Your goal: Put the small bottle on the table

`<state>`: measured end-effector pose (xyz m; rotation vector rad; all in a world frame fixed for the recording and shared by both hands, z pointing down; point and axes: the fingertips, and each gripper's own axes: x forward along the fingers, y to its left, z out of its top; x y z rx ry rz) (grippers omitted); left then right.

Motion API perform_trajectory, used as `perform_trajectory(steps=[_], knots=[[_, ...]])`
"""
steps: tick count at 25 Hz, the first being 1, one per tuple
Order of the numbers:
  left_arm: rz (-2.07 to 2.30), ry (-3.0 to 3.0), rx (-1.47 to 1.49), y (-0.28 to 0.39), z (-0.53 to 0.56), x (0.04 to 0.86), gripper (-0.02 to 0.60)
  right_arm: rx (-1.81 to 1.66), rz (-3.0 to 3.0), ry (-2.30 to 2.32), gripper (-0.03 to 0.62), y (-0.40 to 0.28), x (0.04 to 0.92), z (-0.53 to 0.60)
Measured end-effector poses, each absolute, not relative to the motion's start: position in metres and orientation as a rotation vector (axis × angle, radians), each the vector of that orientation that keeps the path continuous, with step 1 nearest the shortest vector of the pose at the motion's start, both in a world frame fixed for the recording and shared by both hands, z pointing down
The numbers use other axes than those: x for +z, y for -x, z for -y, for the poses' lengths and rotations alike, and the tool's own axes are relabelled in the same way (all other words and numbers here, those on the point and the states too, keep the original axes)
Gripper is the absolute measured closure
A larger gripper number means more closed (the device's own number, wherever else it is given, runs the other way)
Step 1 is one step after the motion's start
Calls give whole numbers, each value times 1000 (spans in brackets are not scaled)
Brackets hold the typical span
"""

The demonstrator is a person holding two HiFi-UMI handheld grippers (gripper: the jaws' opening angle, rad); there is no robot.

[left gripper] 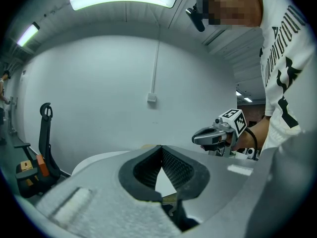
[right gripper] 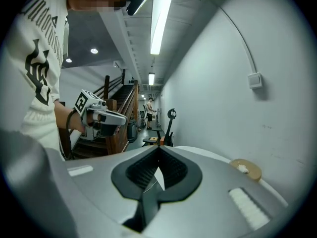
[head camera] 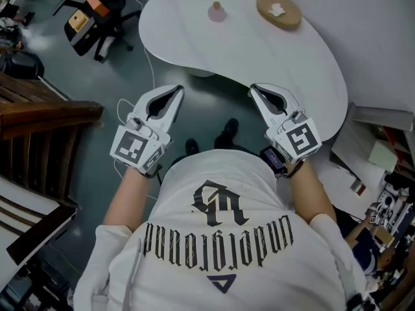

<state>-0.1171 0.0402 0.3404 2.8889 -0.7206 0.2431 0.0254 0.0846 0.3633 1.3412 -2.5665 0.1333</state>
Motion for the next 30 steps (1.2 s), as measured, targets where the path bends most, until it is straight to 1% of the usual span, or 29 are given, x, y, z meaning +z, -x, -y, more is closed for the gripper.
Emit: perform_trajectory(steps=[20,30], knots=[[656,-2918,115,269,-89,316,575,82,2520,-1420,592,123,341,-143],[641,-2937,115,290,-101,324,575,95,2527,-1452,592,151,340,-159]])
